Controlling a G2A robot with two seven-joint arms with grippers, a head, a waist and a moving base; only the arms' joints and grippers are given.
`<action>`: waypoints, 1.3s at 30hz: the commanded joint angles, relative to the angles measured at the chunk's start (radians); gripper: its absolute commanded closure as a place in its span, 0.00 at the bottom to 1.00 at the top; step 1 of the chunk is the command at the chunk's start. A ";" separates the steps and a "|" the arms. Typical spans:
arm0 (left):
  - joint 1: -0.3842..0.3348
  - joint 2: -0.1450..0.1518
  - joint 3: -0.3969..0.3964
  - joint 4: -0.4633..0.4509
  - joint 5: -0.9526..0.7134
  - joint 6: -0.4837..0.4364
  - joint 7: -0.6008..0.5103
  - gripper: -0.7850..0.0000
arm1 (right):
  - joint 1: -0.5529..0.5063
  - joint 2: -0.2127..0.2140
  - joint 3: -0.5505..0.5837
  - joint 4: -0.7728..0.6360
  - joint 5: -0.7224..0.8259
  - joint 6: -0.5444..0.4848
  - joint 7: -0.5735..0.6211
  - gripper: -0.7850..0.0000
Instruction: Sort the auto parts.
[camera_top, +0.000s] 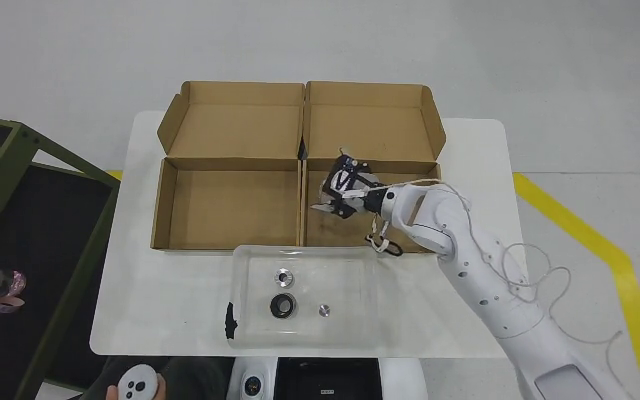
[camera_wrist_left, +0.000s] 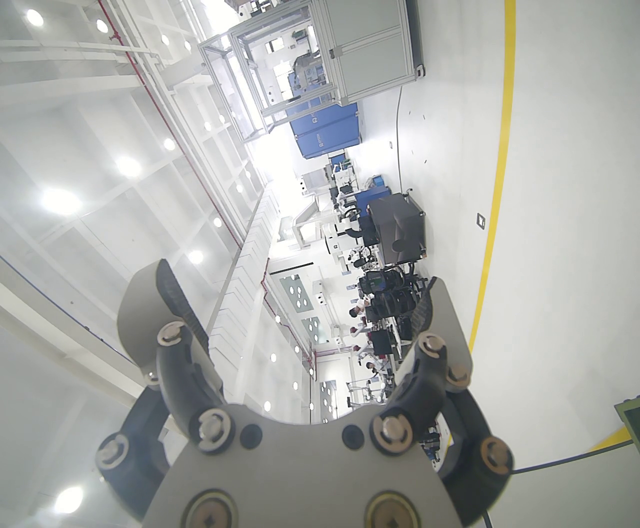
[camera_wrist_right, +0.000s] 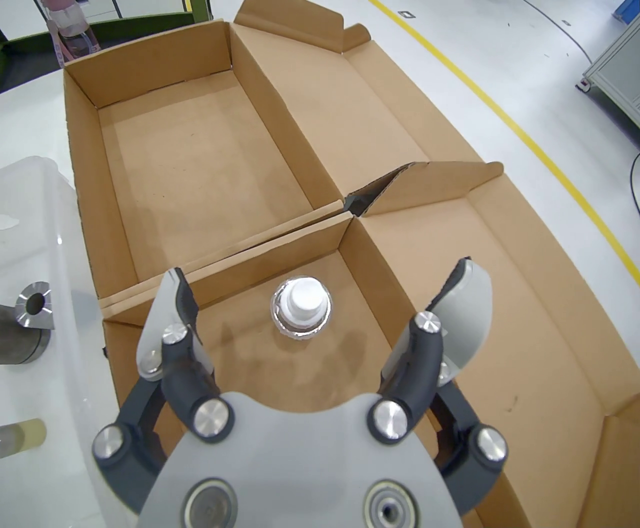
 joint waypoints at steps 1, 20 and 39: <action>0.000 0.000 0.000 0.000 0.000 0.000 0.000 0.00 | -0.017 0.007 0.018 -0.048 -0.006 -0.014 0.023 0.00; 0.000 0.000 0.000 0.000 0.000 0.000 0.000 0.00 | -0.286 0.063 0.109 -0.479 0.013 -0.133 0.267 0.00; 0.000 0.000 0.000 0.000 0.000 0.000 0.000 0.00 | -0.425 0.080 -0.045 -0.561 -0.171 -0.170 0.339 0.00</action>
